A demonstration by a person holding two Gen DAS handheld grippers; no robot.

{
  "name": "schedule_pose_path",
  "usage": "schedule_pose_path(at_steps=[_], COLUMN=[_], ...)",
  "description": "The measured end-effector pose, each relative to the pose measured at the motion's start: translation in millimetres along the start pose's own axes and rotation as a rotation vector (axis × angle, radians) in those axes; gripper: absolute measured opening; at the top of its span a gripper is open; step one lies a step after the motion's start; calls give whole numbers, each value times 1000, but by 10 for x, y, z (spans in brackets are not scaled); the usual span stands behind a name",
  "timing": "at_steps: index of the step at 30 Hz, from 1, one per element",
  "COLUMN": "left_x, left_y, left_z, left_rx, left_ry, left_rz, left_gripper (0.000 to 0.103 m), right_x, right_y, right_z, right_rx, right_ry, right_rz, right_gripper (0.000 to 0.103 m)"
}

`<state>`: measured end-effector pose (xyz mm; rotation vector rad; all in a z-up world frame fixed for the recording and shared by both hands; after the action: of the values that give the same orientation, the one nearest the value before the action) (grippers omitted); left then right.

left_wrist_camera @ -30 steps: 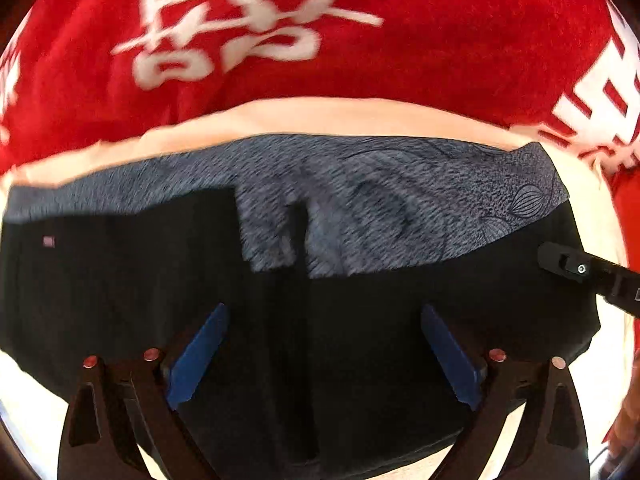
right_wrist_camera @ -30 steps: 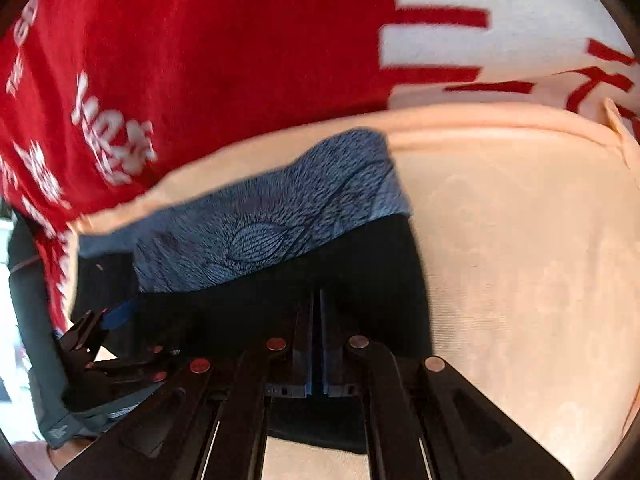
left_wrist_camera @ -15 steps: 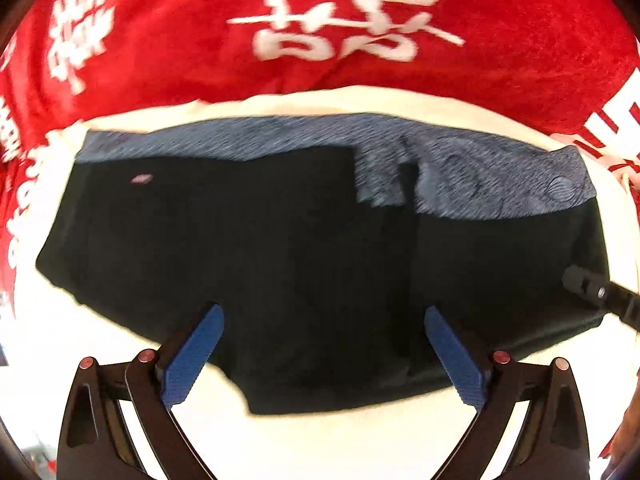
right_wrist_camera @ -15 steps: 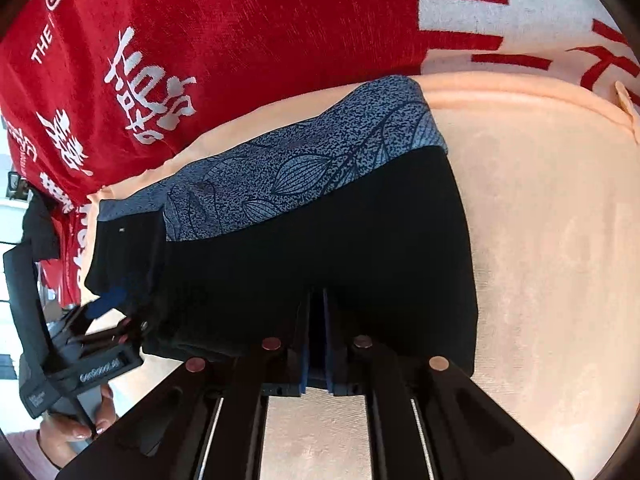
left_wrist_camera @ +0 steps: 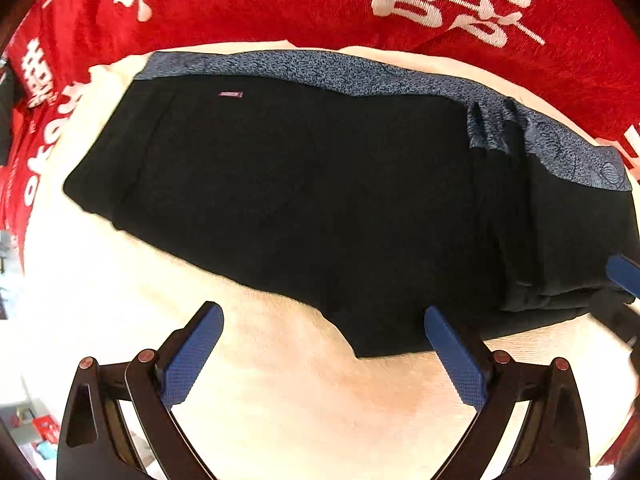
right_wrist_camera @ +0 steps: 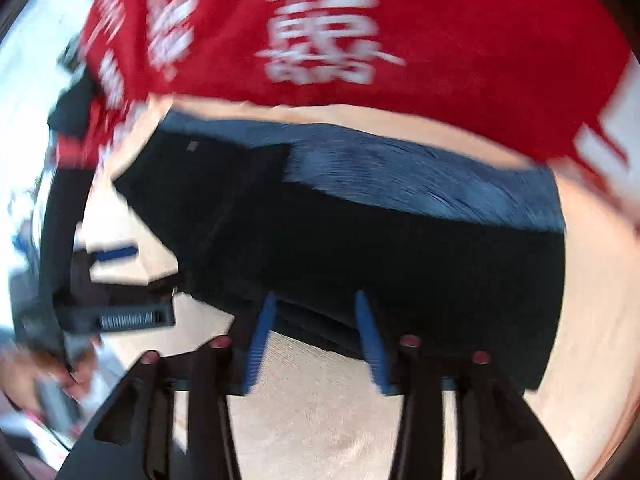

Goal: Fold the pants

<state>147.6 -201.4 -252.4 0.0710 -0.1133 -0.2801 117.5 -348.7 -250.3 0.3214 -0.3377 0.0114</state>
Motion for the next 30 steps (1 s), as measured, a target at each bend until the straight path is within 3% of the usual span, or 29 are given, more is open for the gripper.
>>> schedule_pose_path(at_steps=[4, 5, 6, 9, 15, 17, 21, 26, 30], left_x=[68, 83, 88, 146, 251, 265, 311, 339, 312], left_y=[109, 142, 182, 320, 583, 660, 847, 1103, 1219], left_z=[1, -3, 0, -21, -41, -14, -35, -88, -99], left_rx=[-33, -40, -48, -66, -89, -100, -102, -101, -100], left_ry=[-11, -9, -5, -8, -19, -29, -47, -39, -33], left_rz=[-32, -35, -36, -35, 7, 23, 57, 128, 153], left_gripper=[102, 102, 102, 102, 102, 102, 102, 102, 102], right_x=[34, 37, 32, 32, -113, -110, 92, 318, 158], right_y=[328, 364, 372, 359, 492, 530, 387, 92, 156], right_z=[-209, -279, -326, -306, -269, -196, -9, -179, -413], right_rx=[-63, -75, -73, -49, -28, -65, -89, -84, -134], right_ry=[31, 56, 85, 110, 215, 204, 122, 126, 209], right_rz=[154, 173, 166, 72, 23, 18, -101, -261, -276], right_gripper=[49, 43, 26, 26, 31, 34, 53, 54, 64])
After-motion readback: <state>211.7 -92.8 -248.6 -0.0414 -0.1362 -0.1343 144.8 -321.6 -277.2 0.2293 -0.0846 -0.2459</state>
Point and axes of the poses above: each gripper's, at about its wrist camera, not at the fingertips, and z roughly against the way its jaws point, y to its left, x to its top, the point moved 5 cm from there along -z, roughly the way its jaws point
